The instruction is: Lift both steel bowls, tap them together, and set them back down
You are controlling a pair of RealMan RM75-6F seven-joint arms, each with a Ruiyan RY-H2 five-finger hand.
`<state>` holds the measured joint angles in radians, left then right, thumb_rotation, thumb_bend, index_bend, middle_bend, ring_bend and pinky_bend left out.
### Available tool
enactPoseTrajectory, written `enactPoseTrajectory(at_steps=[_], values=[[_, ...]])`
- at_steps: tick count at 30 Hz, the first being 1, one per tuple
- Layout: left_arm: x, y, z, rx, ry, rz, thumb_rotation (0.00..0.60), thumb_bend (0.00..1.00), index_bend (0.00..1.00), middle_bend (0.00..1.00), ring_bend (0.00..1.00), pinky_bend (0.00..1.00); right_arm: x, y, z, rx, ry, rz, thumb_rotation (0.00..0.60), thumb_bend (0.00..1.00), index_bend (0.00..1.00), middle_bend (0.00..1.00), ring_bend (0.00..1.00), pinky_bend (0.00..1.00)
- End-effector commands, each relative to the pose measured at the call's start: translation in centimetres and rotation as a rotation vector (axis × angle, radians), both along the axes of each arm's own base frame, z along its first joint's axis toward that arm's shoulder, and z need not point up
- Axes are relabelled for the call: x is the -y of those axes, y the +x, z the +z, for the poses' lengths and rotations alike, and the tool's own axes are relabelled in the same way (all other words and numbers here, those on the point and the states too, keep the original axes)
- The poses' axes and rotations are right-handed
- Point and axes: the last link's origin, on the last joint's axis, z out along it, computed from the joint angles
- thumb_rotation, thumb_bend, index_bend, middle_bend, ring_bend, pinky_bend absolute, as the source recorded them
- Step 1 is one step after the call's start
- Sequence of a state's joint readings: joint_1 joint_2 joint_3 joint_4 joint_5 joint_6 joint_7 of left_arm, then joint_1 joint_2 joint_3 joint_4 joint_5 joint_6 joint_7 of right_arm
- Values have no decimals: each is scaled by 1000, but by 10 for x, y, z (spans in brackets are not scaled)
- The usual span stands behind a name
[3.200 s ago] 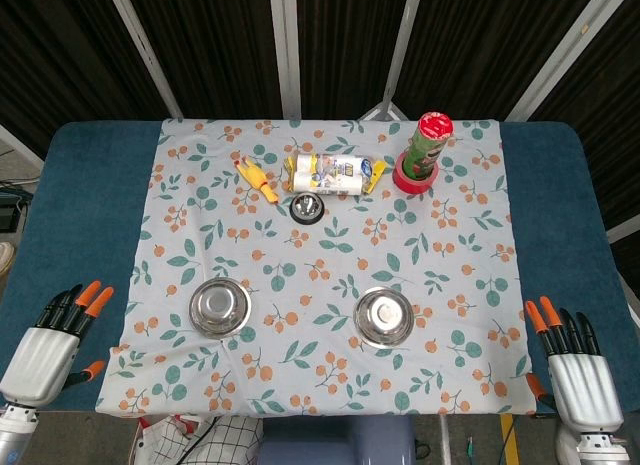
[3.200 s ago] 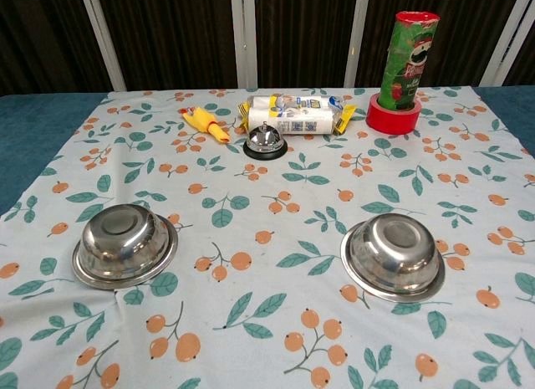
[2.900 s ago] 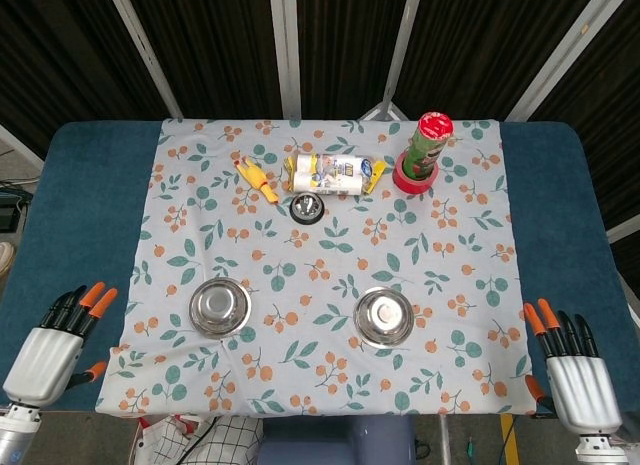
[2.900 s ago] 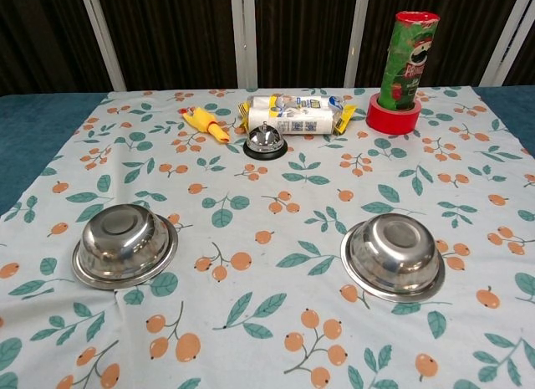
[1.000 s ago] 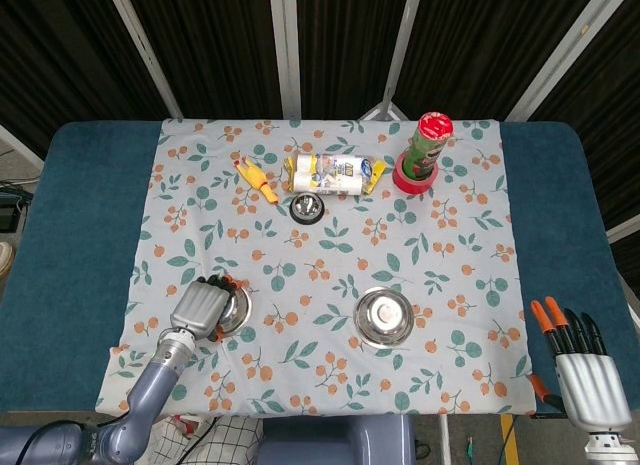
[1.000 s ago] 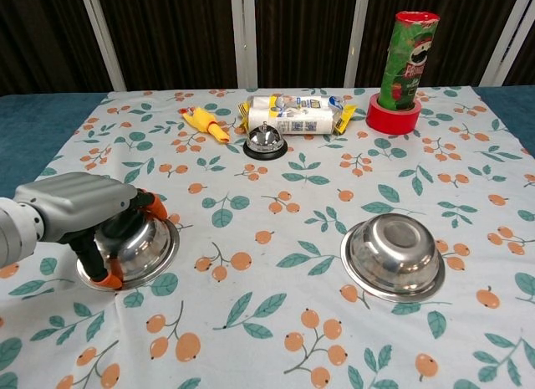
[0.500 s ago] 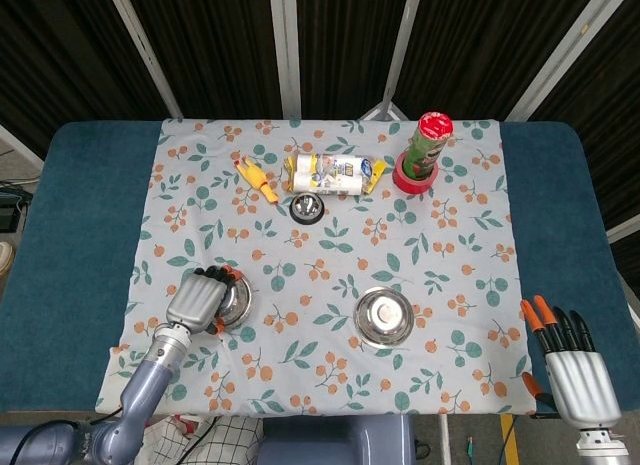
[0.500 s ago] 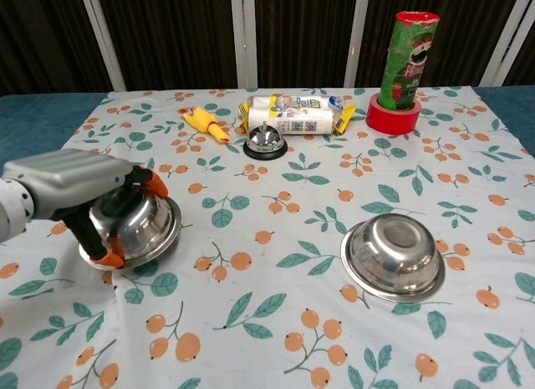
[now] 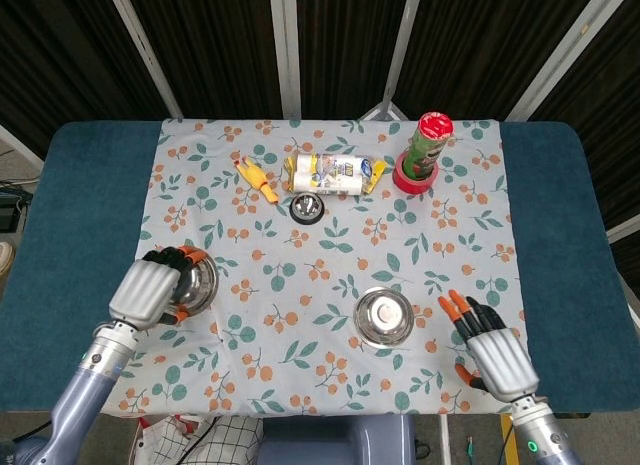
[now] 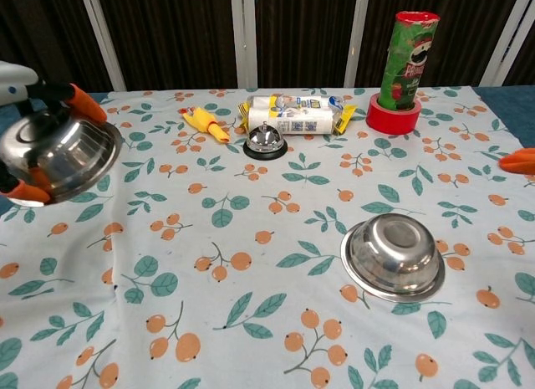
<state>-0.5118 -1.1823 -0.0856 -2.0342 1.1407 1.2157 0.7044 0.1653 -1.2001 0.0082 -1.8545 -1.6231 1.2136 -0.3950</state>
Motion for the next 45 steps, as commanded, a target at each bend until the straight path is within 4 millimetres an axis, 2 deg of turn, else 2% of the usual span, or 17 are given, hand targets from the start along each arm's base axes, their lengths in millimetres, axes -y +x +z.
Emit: enactPoseTrajectory(at_steps=[1, 7, 12, 18, 25, 32, 37, 40, 42, 43, 45], values=[[5, -7, 14, 10, 21, 10, 600, 541, 532, 658, 507, 694, 16, 35, -31, 18, 82, 54, 600, 308, 0, 0, 0, 163], [3, -17, 30, 19, 45, 25, 600, 542, 533, 659, 507, 694, 30, 58, -70, -11, 166, 40, 600, 308, 0, 0, 0, 163], [1, -25, 36, 23, 46, 35, 600, 542, 533, 657, 507, 694, 45, 69, -98, -57, 195, 34, 600, 308, 0, 0, 0, 163], [-5, -33, 39, 17, 47, 47, 600, 542, 533, 656, 507, 694, 59, 75, -119, -106, 217, 13, 600, 308, 0, 0, 0, 163], [-17, -42, 38, 17, 43, 74, 600, 543, 533, 656, 507, 694, 75, 77, -130, -166, 230, -11, 600, 308, 0, 0, 0, 163], [-27, -50, 35, 14, 38, 95, 600, 543, 533, 656, 507, 694, 86, 80, -128, -202, 214, -20, 600, 308, 0, 0, 0, 163], [-28, -56, 36, 12, 38, 109, 600, 545, 534, 658, 507, 694, 91, 74, -127, -232, 218, -54, 600, 308, 0, 0, 0, 168], [-28, -56, 36, 11, 39, 107, 600, 546, 534, 658, 507, 694, 93, 73, -129, -239, 224, -61, 600, 308, 0, 0, 0, 232], [-28, -55, 35, 9, 37, 106, 600, 547, 534, 659, 507, 694, 95, 74, -128, -244, 218, -54, 600, 307, 30, 7, 33, 343], [-28, -55, 35, 8, 35, 107, 600, 547, 534, 659, 507, 694, 95, 75, -128, -244, 217, -53, 600, 307, 81, 25, 62, 406], [-28, -56, 34, 4, 33, 108, 600, 548, 534, 659, 507, 694, 96, 76, -127, -244, 214, -51, 600, 308, 289, 144, 198, 568]])
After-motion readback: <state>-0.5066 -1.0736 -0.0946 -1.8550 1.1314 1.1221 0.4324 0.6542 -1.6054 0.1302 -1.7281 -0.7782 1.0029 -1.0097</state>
